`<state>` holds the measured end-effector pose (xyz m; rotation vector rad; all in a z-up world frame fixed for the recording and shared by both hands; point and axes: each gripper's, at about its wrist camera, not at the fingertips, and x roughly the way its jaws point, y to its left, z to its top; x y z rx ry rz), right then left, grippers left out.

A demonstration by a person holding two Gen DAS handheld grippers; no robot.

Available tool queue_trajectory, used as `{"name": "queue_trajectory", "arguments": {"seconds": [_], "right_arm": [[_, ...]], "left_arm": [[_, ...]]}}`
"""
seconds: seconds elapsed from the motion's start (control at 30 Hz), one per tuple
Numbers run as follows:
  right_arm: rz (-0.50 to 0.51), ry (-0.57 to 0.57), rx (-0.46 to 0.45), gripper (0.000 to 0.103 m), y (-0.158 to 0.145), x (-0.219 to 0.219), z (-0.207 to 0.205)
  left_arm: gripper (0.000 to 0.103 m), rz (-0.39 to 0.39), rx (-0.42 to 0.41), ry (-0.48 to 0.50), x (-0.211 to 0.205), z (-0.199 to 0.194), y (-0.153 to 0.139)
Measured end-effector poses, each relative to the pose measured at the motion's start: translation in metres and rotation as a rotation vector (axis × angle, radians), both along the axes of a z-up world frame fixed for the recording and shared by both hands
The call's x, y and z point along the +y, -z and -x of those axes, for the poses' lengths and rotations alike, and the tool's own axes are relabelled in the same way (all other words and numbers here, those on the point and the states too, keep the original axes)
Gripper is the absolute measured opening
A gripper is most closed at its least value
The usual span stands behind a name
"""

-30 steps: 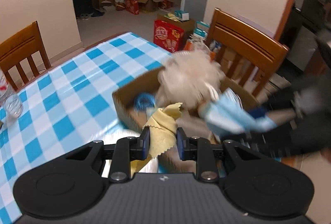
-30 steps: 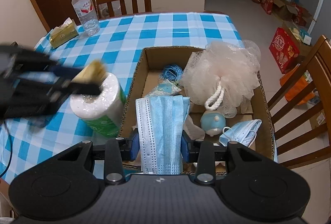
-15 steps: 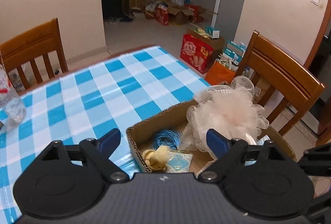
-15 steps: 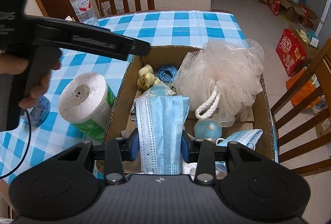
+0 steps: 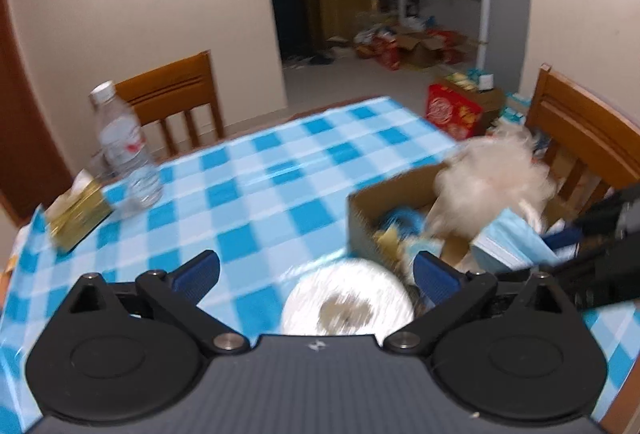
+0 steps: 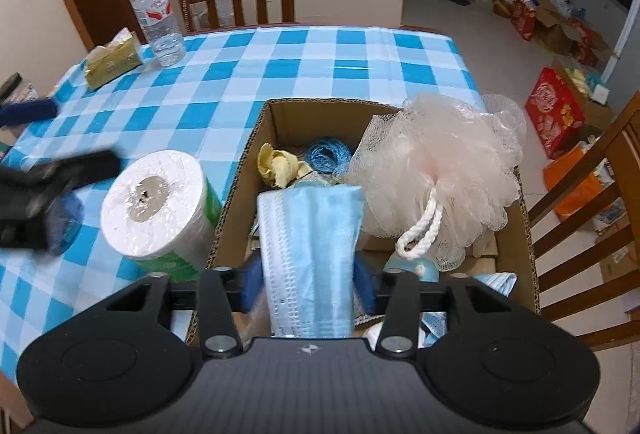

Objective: Organize soft objects

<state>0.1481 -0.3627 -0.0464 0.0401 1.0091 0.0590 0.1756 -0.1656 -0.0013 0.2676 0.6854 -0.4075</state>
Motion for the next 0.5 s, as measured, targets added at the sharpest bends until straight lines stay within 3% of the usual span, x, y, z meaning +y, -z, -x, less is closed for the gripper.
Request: {"name": "queue_trajectory", "arguments": {"seconds": [0.07,0.13,0.33,0.5], "right_arm": [[0.013,0.014,-0.016,0.092,0.0,0.004,0.001],[0.015,0.044,-0.034,0.1,-0.002,0.007,0.004],[0.007,0.175,-0.024,0.103,-0.01,0.015,0.022],[0.036,0.29,-0.004,0.103,-0.014,0.027,0.052]], "left_arm": [[0.102,-0.027,0.006,-0.01,0.004,0.008,0.004],[0.102,-0.044,0.009,-0.009,0.007,0.016,0.007],[0.102,-0.068,-0.022,0.042,0.005,0.038,0.01],[0.102,-0.044,0.045,0.06,0.009,0.05,0.003]]}}
